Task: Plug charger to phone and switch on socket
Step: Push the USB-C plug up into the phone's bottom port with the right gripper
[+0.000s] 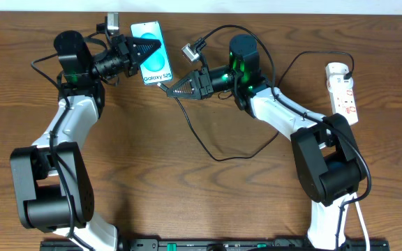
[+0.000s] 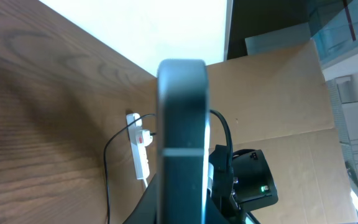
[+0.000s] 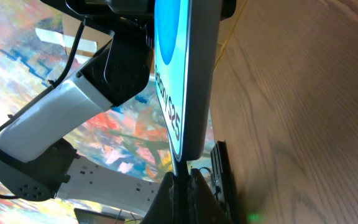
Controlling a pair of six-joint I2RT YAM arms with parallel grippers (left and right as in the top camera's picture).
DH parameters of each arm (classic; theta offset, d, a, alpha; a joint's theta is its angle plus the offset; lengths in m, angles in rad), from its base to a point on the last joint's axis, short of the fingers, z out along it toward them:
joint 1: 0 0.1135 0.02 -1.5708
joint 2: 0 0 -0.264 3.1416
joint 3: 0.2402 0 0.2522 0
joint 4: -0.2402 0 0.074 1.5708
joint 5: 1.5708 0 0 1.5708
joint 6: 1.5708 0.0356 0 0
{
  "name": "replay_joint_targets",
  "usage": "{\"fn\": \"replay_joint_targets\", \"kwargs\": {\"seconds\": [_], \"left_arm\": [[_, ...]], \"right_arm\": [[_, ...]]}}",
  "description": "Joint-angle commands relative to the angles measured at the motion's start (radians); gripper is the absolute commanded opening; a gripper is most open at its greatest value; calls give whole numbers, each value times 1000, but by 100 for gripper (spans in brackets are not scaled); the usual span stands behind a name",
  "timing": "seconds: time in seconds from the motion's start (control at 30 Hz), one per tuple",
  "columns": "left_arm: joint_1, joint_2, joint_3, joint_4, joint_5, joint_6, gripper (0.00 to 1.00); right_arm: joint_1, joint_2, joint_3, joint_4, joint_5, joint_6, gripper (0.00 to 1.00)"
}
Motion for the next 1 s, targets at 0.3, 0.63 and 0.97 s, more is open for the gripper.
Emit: {"fn": "replay_joint_targets", "kwargs": {"seconds": [0.3, 0.63, 0.97], "left_arm": [[-8, 0, 9, 2, 25, -19, 7], [-8, 0, 9, 2, -39, -37, 7], [-9, 0, 9, 24, -70, -44, 7]], "right_arm": [[-10, -9, 10, 3, 124, 18, 1], [-14, -9, 10, 3, 180, 28, 1], [-15, -9, 10, 3, 266, 84, 1]]}}
